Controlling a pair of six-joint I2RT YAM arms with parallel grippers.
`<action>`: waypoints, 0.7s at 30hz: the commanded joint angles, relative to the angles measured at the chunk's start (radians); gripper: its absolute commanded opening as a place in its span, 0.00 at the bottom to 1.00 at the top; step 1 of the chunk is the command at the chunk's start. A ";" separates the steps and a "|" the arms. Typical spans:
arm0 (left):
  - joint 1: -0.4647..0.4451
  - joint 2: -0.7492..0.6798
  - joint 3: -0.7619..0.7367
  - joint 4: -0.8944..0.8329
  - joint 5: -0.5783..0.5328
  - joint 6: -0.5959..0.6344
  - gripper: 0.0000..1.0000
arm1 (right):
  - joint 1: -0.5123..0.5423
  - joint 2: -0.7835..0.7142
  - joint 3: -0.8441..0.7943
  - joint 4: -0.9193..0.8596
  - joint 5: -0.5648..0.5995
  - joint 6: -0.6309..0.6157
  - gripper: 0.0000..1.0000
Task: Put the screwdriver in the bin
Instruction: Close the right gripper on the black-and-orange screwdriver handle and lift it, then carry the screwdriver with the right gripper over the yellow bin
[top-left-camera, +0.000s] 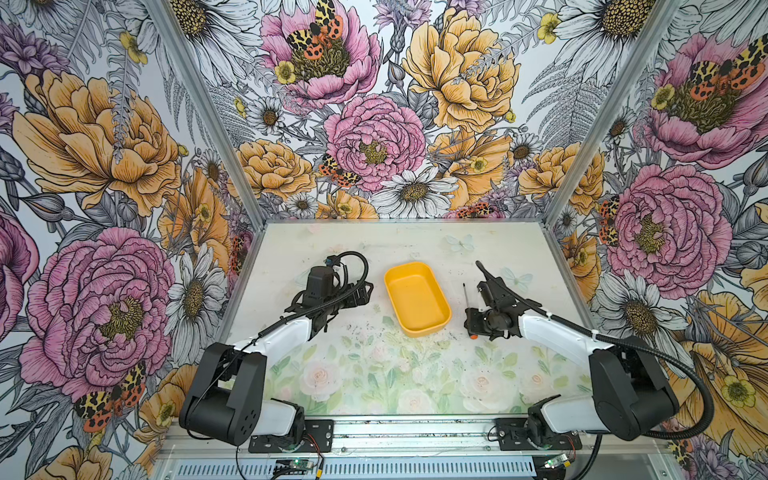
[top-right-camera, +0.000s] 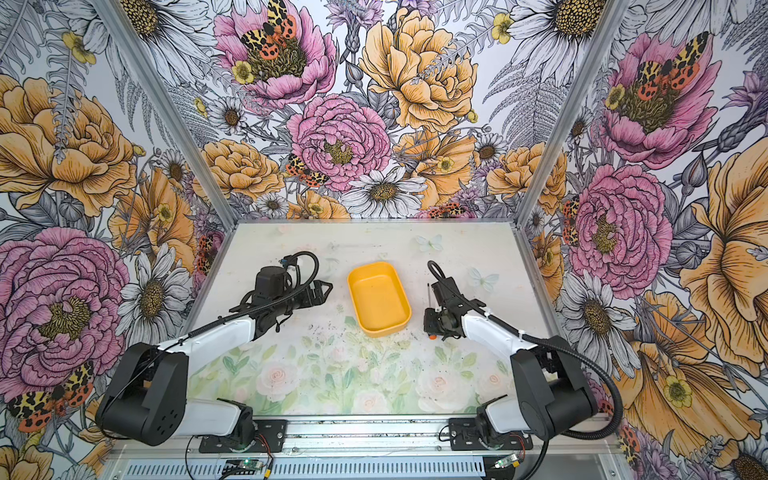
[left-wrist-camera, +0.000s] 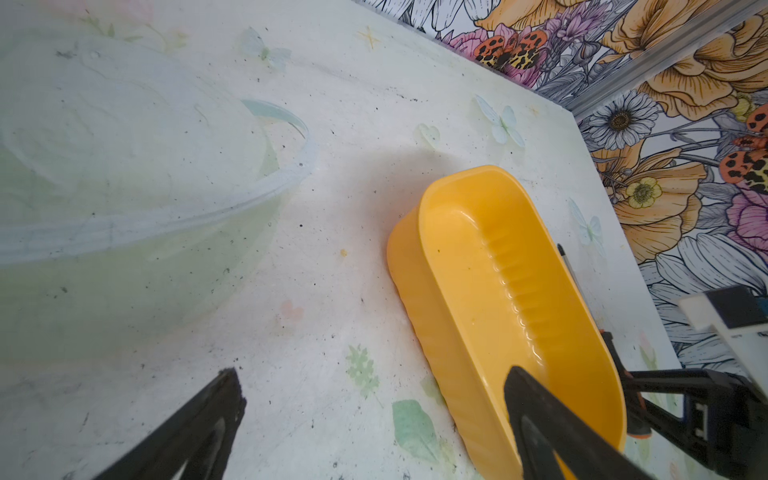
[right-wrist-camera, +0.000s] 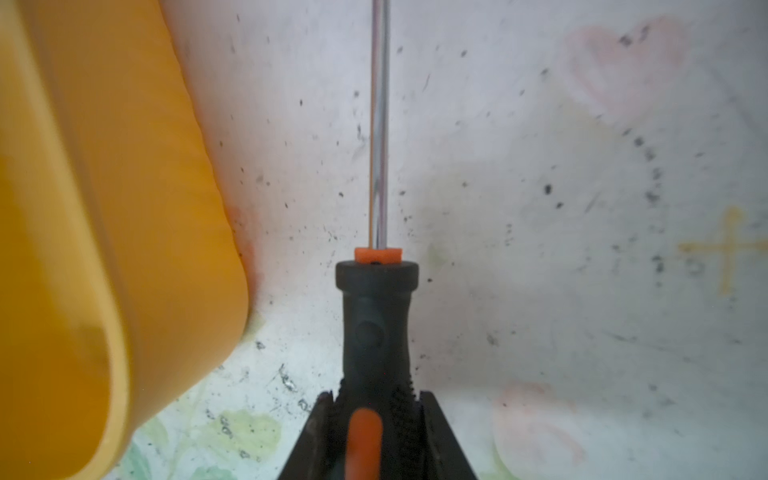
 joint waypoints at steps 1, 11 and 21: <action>-0.005 -0.028 -0.005 -0.015 -0.019 0.013 0.99 | -0.091 -0.114 0.061 0.010 -0.113 0.057 0.00; 0.018 -0.046 0.000 -0.052 0.012 0.023 0.99 | 0.052 -0.127 0.318 0.056 0.119 0.135 0.00; 0.032 -0.042 0.001 -0.069 0.017 0.036 0.99 | 0.240 0.109 0.409 0.056 0.060 0.108 0.00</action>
